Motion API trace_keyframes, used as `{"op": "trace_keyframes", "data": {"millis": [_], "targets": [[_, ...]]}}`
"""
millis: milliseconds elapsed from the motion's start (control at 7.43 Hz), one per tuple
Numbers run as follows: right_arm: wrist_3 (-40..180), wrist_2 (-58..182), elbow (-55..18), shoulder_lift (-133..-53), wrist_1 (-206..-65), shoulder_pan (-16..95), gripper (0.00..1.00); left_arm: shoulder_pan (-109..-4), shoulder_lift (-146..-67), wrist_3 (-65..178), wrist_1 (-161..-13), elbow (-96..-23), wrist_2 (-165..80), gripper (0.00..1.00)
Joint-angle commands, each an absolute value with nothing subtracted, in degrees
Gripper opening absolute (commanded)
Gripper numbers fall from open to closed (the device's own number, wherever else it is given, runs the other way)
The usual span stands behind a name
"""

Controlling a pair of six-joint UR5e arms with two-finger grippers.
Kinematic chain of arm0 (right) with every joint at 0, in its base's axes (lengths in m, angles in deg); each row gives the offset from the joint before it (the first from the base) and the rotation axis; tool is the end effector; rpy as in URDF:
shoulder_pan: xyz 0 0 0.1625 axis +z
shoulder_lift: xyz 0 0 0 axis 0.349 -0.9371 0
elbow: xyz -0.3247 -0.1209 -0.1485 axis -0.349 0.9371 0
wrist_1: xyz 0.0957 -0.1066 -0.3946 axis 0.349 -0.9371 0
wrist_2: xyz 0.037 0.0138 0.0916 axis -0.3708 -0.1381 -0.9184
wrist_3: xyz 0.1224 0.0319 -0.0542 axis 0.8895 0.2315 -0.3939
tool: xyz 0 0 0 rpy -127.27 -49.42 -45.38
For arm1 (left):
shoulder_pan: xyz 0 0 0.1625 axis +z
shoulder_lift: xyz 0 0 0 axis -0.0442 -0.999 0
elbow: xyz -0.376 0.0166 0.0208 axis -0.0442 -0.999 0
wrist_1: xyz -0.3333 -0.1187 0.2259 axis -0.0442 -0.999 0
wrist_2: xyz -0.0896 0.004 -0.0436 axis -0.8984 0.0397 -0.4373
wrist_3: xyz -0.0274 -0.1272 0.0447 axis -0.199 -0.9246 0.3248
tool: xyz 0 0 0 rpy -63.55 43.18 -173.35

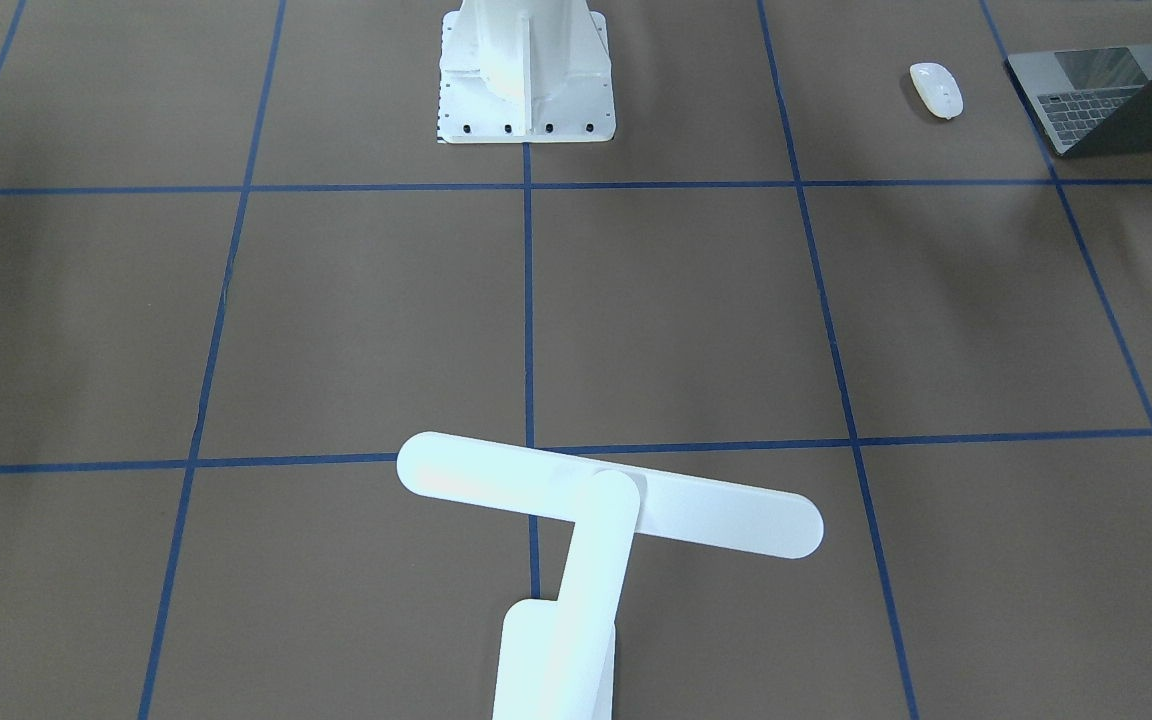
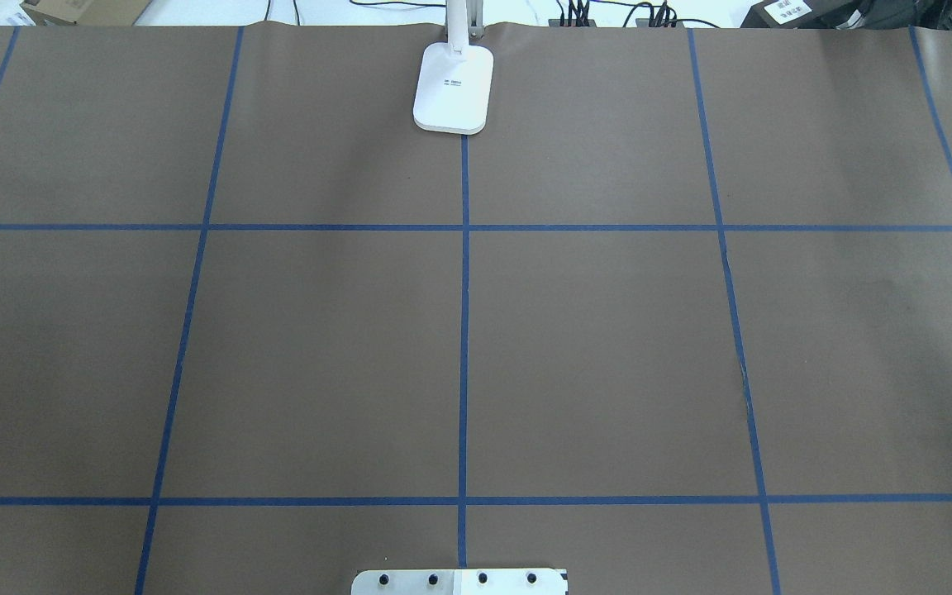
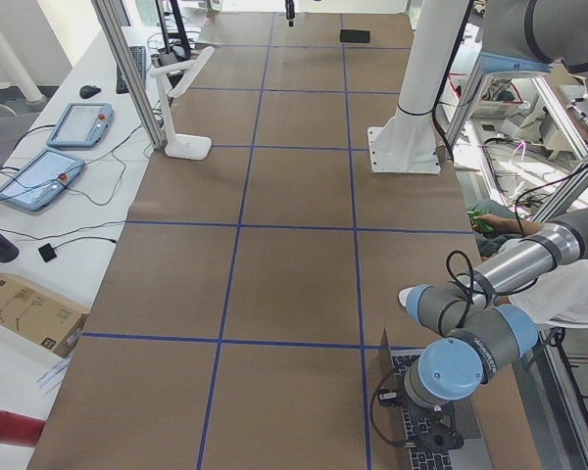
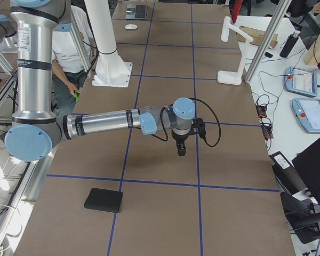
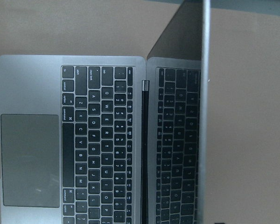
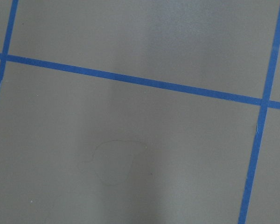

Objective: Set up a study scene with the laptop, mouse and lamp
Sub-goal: 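Carry the open silver laptop with the left gripper toward the lamp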

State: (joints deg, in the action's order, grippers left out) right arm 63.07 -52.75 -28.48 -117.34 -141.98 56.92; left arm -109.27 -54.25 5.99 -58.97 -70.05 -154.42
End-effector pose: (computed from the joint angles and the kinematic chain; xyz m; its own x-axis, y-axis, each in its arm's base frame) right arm -0.0757 -0.4828 0.5405 0.6431 -0.1822 0.7438 0.1043 0.9831 0.1506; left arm -0.1186 -0.1913 0.7544 -0.0688 -0.9940 0.0846 0.6687 -0.1089 -0.7355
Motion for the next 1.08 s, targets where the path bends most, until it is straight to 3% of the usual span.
{"op": "trace_keyframes", "data": {"millis": [0,404,942], "targets": [[64.0,-53.3,-28.5,-117.3,-142.0,56.9,0.99,-109.4,-55.6,6.0,-58.7,-71.5,-154.6,0.00],[66.9,-53.8,-28.5,-117.2,-141.9,55.2,0.99,-109.5,-59.0,7.4,-56.1,-75.5,-155.0,0.00],[67.0,-53.3,-28.4,-116.7,-142.0,54.3,0.99,-103.8,-77.8,6.9,-43.7,-76.9,-156.2,0.00]]}}
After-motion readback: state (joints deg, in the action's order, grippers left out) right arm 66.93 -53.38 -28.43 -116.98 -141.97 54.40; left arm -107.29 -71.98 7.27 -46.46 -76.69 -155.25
